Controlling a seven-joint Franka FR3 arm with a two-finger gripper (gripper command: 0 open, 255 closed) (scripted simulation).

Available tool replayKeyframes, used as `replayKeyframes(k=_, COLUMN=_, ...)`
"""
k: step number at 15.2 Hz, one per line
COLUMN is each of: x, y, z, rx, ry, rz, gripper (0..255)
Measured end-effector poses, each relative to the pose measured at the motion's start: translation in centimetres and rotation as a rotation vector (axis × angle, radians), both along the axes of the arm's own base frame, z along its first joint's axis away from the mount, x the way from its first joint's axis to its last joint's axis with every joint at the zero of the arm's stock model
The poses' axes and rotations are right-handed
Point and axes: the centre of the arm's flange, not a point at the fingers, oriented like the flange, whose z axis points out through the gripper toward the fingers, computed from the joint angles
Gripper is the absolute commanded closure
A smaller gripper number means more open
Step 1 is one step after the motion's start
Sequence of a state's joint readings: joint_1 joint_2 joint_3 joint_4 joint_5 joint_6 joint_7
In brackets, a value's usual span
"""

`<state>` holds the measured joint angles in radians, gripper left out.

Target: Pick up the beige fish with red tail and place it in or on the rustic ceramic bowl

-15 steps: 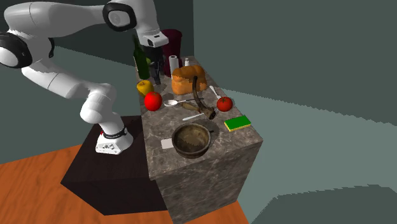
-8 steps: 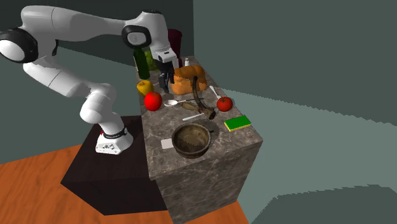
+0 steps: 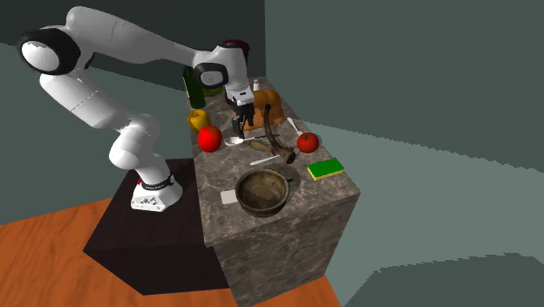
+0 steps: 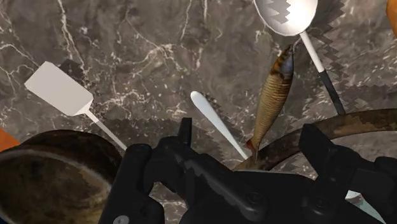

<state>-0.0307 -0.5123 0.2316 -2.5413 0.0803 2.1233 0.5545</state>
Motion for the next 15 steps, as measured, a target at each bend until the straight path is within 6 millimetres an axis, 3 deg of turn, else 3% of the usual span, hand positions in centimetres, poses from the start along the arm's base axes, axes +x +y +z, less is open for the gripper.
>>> replayKeyframes(k=7, x=4.4, y=3.0, z=-6.9, rx=0.025, ry=-0.014, rz=-0.136, gripper=0)
replayKeyframes(k=15, x=5.2, y=3.1, z=-11.1, rx=0.029, ry=-0.017, rz=-0.150, gripper=0)
